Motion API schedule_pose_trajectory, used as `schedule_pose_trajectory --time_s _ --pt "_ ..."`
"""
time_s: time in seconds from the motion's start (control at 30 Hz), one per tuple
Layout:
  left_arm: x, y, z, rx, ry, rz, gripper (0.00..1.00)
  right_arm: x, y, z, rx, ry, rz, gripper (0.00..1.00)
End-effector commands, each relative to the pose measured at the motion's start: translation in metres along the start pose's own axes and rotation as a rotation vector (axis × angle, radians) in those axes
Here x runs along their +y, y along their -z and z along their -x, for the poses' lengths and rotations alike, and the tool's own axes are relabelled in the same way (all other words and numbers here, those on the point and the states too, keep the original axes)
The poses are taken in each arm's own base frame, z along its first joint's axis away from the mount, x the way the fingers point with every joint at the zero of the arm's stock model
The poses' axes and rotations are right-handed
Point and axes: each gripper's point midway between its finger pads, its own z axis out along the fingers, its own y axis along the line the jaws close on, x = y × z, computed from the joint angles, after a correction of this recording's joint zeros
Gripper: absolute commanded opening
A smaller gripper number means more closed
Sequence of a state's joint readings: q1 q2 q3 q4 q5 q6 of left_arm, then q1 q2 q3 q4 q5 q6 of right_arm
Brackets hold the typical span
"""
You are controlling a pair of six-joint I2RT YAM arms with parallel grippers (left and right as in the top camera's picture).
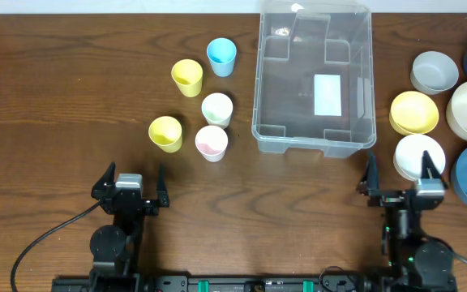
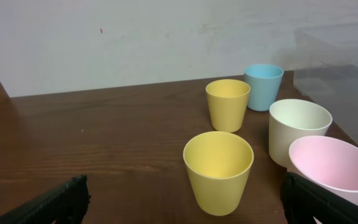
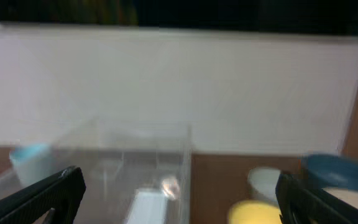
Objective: Pack container
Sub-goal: 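Reach the right gripper down to the dark blue bowl's rim at right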
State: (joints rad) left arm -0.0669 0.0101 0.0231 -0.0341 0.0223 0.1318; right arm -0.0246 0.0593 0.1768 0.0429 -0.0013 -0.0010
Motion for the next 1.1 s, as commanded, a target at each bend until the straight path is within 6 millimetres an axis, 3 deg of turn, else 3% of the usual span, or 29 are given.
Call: schedule_pose_trajectory --time_s 0.0,0.07,0.13,0.27,0.33,0.37,0.43,0.47,0.5,0.57,0.7,0.87,1.07 --pt "0.002 -0.001 -0.017 0.053 -0.012 0.013 0.98 -0.027 0.002 0.056 0.000 0.085 -0.162 0.99" --pt "0.002 -0.001 -0.017 0.053 -0.012 0.013 0.98 -0.042 0.000 0.073 0.091 0.095 -0.244 0.99" --pt "0.002 -0.001 -0.017 0.053 -0.012 0.013 0.98 -0.041 -0.005 0.085 0.208 0.110 -0.235 0.99" --pt "0.002 -0.001 -0.017 0.053 -0.012 0.013 0.98 -0.013 -0.018 0.088 0.433 0.103 -0.056 0.99" --pt "0.002 -0.001 -0.017 0.053 -0.011 0.013 0.98 0.008 -0.021 0.077 0.542 0.077 0.068 0.99" --pt "0.002 -0.001 -0.017 0.053 -0.012 0.013 0.98 0.007 -0.024 0.071 0.585 0.096 0.069 0.99" --pt "0.002 -0.001 -0.017 0.053 -0.012 0.013 0.98 -0.017 -0.030 0.063 0.631 0.050 -0.093 0.99" --pt "0.002 -0.001 -0.017 0.053 -0.011 0.013 0.98 -0.044 -0.028 0.062 0.630 -0.044 -0.294 0.99" --pt "0.002 -0.001 -0.017 0.053 -0.012 0.013 0.98 -0.072 -0.020 0.060 0.610 -0.151 -0.501 0.99" --pt "0.002 -0.001 -0.017 0.053 -0.012 0.013 0.98 -0.101 -0.005 0.057 0.576 -0.274 -0.718 0.99" --pt "0.002 -0.001 -0.017 0.053 -0.012 0.013 0.98 -0.128 0.004 0.045 0.589 -0.415 -0.823 0.99" --pt "0.002 -0.001 -0.017 0.053 -0.011 0.013 0.98 -0.183 0.037 0.015 0.621 -0.633 -1.089 0.99" --pt "0.002 -0.001 -0.017 0.053 -0.012 0.013 0.98 -0.215 0.064 -0.024 0.674 -0.951 -1.188 0.99"
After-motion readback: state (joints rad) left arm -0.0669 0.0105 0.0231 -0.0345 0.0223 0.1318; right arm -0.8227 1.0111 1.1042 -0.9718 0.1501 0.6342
